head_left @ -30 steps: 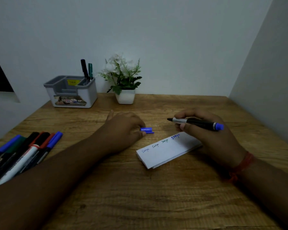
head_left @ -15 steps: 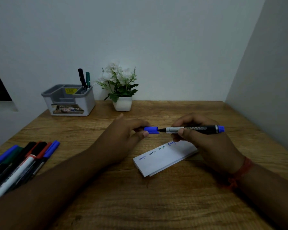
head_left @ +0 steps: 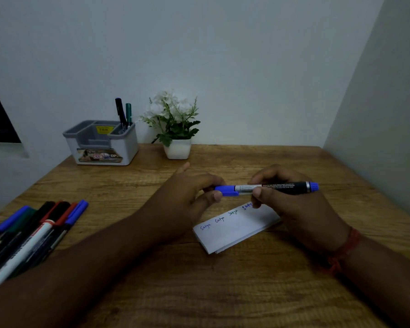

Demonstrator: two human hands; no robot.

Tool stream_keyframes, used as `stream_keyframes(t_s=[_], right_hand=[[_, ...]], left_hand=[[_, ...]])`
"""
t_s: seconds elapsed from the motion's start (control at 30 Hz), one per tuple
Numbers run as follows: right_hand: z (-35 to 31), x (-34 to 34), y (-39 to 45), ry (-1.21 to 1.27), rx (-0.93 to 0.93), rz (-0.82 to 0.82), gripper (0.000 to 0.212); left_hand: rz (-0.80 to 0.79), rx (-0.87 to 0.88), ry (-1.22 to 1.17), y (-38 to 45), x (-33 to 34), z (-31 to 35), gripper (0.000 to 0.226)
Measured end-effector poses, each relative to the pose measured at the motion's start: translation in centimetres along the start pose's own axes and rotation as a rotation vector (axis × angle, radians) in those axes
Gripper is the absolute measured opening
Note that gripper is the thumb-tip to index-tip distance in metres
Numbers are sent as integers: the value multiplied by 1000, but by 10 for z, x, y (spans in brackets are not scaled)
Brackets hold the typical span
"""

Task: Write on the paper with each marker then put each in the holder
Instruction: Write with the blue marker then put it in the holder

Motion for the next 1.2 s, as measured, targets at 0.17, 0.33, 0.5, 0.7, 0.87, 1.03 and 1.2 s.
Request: stream_keyframes(t_s=[0.17,0.33,0.5,0.7,0.87,1.03,1.2], right_hand=[[0,2,-3,16,26,11,11],[-3,9,-3,-14,0,33,16],[-5,15,-4,2,-6,50,22],[-10,11,-5,-60,15,11,4],[-33,23,20,-84,33,-24,23],[-40,63,73,28,151,-105,31],[-23,129,118,-26,335,-183,26]], left_hand=[[-11,28,78,1,-2,7,27],[26,31,55,0,-4,13,27],[25,-20,-32,-2,-8,16,17],[-190,-79,-93,0,-13,13,18],[-177,-82,51,3,-45,-11,27],[-282,-311,438,-25,-78,-77,70],[-357,-422,656,-69,-97,-132,95]])
Point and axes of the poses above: each hand's wrist, its own y-axis towards the middle knuckle, its own x-axis out of the palm, z = x × y, the point moved 1 cm from there along y, towards the middle knuckle, and after that the axes turned 15 degrees about y, right-handed, at the moved point
